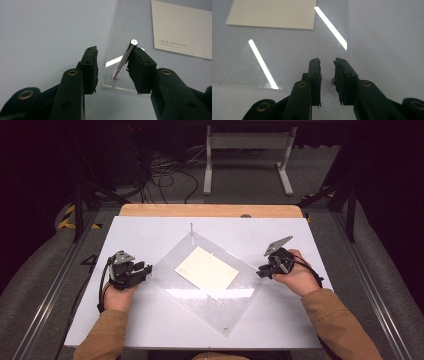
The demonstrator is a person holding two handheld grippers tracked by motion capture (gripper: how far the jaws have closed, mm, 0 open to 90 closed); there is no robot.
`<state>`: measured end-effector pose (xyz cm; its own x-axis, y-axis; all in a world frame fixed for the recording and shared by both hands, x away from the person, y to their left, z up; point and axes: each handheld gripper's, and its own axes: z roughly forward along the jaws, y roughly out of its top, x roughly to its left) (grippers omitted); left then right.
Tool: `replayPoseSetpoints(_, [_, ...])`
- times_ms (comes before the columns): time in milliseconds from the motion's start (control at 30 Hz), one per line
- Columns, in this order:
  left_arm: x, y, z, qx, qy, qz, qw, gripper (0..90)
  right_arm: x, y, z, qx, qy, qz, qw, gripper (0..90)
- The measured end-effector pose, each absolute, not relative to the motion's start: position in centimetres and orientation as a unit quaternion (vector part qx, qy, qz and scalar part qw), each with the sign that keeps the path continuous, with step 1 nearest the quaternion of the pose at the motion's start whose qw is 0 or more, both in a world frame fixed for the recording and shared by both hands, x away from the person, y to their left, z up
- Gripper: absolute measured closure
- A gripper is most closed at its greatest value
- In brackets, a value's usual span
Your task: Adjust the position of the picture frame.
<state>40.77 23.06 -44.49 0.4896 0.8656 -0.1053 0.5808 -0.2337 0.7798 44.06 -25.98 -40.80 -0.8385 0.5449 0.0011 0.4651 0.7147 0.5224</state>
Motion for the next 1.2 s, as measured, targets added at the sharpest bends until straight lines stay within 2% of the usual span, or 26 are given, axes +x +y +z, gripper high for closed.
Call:
replayPoseSetpoints(233, [40.8, 23.1, -44.5, 0.765, 0.471, 0.178, 0.402, 59.8, 45.2, -26.0, -41.6, 0.275, 0.933, 0.222, 0.071, 74.0])
replayPoseSetpoints(367, [40.9, 23.0, -44.4, 0.764, 0.470, 0.177, 0.404, 59.9, 45.5, -25.4, -41.7, 0.260, 0.942, 0.204, 0.057, 82.9])
replayPoseSetpoints(500, [40.9, 23.1, -44.4, 0.764, 0.471, 0.179, 0.404, 59.9, 45.4, -24.8, -41.5, 0.234, 0.954, 0.175, 0.068, 83.3])
replayPoseSetpoints(667, [40.8, 23.2, -44.3, 0.763, 0.470, 0.179, 0.406, 59.8, 44.5, -24.8, -41.4, 0.234, 0.957, 0.164, 0.047, 83.2])
replayPoseSetpoints(833, [40.9, 23.1, -44.4, 0.763, 0.473, 0.182, 0.402, 59.6, 42.2, -25.7, -41.5, 0.246, 0.952, 0.183, 0.019, 83.4])
replayPoseSetpoints(867, [41.0, 23.0, -44.4, 0.764, 0.472, 0.179, 0.402, 60.0, 41.8, -26.0, -41.5, 0.249, 0.951, 0.182, 0.020, 90.0])
replayPoseSetpoints(933, [41.1, 22.9, -44.5, 0.765, 0.472, 0.182, 0.399, 62.1, 41.1, -26.2, -41.8, 0.239, 0.949, 0.200, -0.039, 90.0])
replayPoseSetpoints(1033, [41.3, 22.5, -44.4, 0.768, 0.470, 0.184, 0.395, 63.9, 40.7, -25.9, -42.4, 0.232, 0.955, 0.183, -0.029, 89.9])
replayPoseSetpoints(1133, [41.3, 21.8, -44.2, 0.778, 0.455, 0.186, 0.390, 77.5, 40.4, -25.9, -41.8, 0.228, 0.952, 0.204, -0.008, 89.4])
replayPoseSetpoints(1167, [41.2, 21.2, -44.1, 0.784, 0.449, 0.207, 0.375, 83.3, 40.3, -26.0, -41.5, 0.227, 0.951, 0.212, -0.005, 88.4])
replayPoseSetpoints(1200, [41.2, 21.1, -43.9, 0.785, 0.448, 0.215, 0.370, 84.0, 40.2, -26.1, -41.1, 0.229, 0.947, 0.223, 0.003, 87.1])
